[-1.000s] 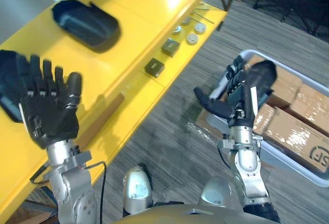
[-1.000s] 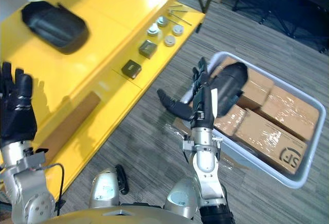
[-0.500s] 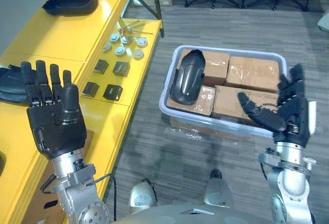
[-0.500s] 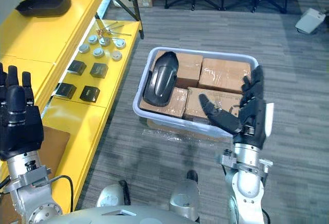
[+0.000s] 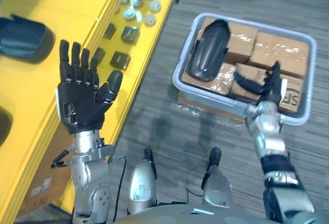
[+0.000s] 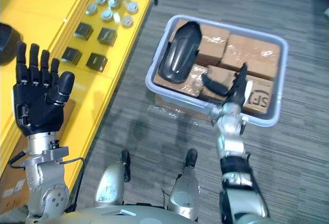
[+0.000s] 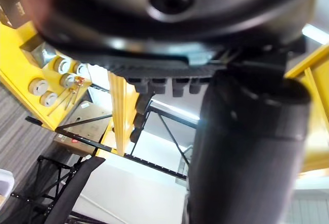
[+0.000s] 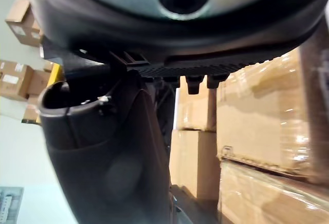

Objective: Walk over and take three plastic housings, then place them on the shelf

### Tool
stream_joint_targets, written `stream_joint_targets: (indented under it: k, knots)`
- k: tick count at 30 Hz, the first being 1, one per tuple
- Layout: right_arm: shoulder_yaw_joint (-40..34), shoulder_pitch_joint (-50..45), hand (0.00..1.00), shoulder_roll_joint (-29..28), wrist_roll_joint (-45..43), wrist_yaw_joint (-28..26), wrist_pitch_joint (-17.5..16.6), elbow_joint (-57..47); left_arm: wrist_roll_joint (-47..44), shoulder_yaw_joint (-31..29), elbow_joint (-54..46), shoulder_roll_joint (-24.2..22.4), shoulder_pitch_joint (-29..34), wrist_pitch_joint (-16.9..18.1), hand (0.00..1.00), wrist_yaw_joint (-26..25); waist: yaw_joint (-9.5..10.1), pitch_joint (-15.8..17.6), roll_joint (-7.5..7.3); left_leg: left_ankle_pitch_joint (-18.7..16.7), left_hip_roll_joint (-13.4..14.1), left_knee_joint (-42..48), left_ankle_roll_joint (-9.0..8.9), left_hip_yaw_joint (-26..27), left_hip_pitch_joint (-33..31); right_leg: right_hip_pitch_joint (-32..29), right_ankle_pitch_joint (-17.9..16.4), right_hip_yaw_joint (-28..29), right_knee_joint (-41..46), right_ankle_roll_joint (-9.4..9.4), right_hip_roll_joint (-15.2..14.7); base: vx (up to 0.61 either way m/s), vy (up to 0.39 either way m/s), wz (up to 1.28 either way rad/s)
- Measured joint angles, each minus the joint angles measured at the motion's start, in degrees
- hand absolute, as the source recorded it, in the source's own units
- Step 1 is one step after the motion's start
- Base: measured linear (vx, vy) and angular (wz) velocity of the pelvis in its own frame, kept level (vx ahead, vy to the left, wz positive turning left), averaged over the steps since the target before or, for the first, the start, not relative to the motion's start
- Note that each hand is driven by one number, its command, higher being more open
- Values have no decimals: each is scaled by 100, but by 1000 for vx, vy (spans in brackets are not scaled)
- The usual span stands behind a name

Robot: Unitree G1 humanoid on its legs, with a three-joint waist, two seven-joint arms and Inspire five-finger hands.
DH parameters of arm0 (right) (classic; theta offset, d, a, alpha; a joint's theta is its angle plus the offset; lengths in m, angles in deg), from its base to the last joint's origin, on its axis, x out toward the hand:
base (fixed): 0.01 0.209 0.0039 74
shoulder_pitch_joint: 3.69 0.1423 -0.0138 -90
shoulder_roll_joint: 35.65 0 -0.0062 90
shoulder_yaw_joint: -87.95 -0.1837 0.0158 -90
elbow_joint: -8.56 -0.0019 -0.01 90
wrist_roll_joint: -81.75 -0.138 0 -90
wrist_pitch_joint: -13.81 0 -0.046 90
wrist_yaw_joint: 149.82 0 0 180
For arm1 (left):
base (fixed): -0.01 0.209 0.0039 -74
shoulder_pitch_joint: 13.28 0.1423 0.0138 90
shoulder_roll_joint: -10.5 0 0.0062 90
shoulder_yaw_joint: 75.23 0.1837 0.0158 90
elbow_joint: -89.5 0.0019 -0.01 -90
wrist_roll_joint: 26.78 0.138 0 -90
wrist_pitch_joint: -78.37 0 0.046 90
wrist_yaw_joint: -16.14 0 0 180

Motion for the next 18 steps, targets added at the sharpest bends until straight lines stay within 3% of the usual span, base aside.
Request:
stream_joint_targets:
  k: [3, 8, 11, 14, 17, 18]
  knots:
    - [20, 572, 100, 370, -263, -42, 4, 646, 16, 326, 318, 114, -191, -84, 100, 25, 192, 47, 29, 18, -10, 10, 3, -98, -81, -6, 2, -84, 8, -2, 5, 4, -2, 17]
    - [366, 1270, 100, 592, -367, -298, 61, 1428, 284, 667, 1046, 312, -430, -329, 100, -90, 319, 146, 28, 21, -27, 35, 7, -203, -158, -10, 2, -174, 39, -3, -2, 0, 18, 11]
    - [759, 1693, 100, 872, -409, -608, 325, 1788, 558, 980, 1310, 338, -529, -491, 100, -194, 391, 192, 80, 21, -31, 107, 7, -278, -287, -67, 2, -247, 59, -3, -3, -2, 18, 10]
    - [1072, 2371, 100, 1164, -418, -864, 610, 2239, 950, 1273, 1701, 341, -837, -531, 100, -313, 454, 416, 233, 31, -28, 142, 21, -310, -319, -164, -7, -295, 254, -17, -25, -55, 26, 3]
    - [1280, 2752, 100, 1298, -405, -1040, 846, 2654, 1156, 1523, 1872, 349, -1107, -530, 100, -320, 530, 449, 256, 40, -30, 195, 29, -313, -441, -269, -8, -302, 271, -18, -33, -45, 14, -1]
    - [1357, 2938, 0, 1365, -342, -1069, 972, 2820, 1156, 1700, 1942, 355, -1314, -530, 100, -318, 542, 480, 281, 41, -32, 238, 30, -330, -496, -298, -8, -309, 288, -18, -38, -34, 10, 1]
